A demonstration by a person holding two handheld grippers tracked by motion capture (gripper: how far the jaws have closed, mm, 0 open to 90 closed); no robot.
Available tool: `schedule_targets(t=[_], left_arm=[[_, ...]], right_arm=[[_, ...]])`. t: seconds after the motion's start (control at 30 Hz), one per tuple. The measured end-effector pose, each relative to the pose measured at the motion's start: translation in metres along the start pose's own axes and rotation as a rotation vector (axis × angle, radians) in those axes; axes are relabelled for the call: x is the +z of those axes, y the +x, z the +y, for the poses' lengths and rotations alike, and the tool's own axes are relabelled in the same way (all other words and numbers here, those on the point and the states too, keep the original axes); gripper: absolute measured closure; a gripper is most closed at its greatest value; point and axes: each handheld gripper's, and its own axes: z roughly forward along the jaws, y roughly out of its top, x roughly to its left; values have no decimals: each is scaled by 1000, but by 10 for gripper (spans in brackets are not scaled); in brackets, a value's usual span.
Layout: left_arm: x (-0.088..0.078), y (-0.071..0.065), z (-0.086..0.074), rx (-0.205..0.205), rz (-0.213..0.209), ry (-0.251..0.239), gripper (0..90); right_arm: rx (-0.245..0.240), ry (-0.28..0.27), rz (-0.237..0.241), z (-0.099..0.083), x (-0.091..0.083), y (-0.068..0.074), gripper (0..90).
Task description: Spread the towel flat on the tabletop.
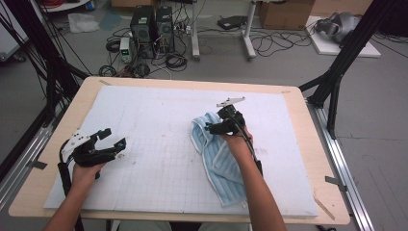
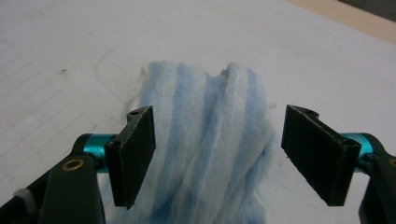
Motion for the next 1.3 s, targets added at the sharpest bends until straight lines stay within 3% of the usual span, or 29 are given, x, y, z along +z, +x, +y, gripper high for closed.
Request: schedule_targets(t=[0.03,0.1,0.13,0.17,0.2,0.23,0.27,0.3,0.33,0.4,0.43,0.53,0.63,0.67,0.7,0.77,0.83,0.87,0.9,0.93,0.97,1.07,1.13,1.2,1.23,1.3], left_arm=[[0,0,0,3,-3,4,192],[0,0,0,4,-7,4,192],[0,0,0,3,-8,4,192],[0,0,0,2,-7,4,192],[0,1,0,-1,-5,2,193],[0,1,0,-1,-5,2,193],[0,1,0,-1,-6,1,193],[0,1,0,-1,-5,1,193],[0,1,0,-2,-3,0,193],[1,1,-1,-8,-5,-1,193],[1,1,-1,-2,-6,3,193],[2,0,0,2,-6,1,194],[1,1,0,-3,-4,0,195],[1,1,0,-3,-3,-1,195],[0,2,0,-2,-1,-1,194],[0,2,0,-5,-2,0,194],[-1,2,0,-7,-1,1,194],[-2,3,0,-4,3,2,195],[-1,3,-1,-3,3,2,195],[-1,3,-1,-7,4,1,194],[-1,3,-1,-7,4,4,194],[1,0,0,1,0,5,194],[1,-1,0,-3,0,5,195],[2,-1,0,1,-2,8,194],[3,-2,0,-2,-5,10,194],[3,-2,0,0,-6,14,194]], right_arm=[[2,24,5,4,12,2,267],[-1,44,4,6,18,3,289],[13,73,16,5,27,4,397],[13,73,16,5,27,4,397],[17,100,32,4,31,4,622],[17,100,32,4,31,4,622],[8,72,46,6,27,4,733],[8,72,46,6,27,4,733],[4,17,67,10,19,7,754],[0,-12,75,12,15,9,758],[6,-79,97,16,8,11,761],[32,-180,132,25,-5,13,761],[45,-316,161,35,-25,18,757],[45,-316,161,35,-25,18,757],[33,-368,158,36,-36,20,750],[29,-369,151,32,-44,20,746],[23,-353,156,28,-48,19,745],[-2,-297,132,17,-51,19,745],[-2,-297,132,17,-51,19,745],[4,-221,147,2,-47,18,739],[4,-221,147,2,-47,18,739],[-1,-86,207,-28,-32,22,740],[-6,-58,264,-40,-26,29,739],[-25,-44,274,-44,-24,35,739],[-56,-21,296,-50,-21,45,740],[-63,-19,312,-52,-21,49,741]])
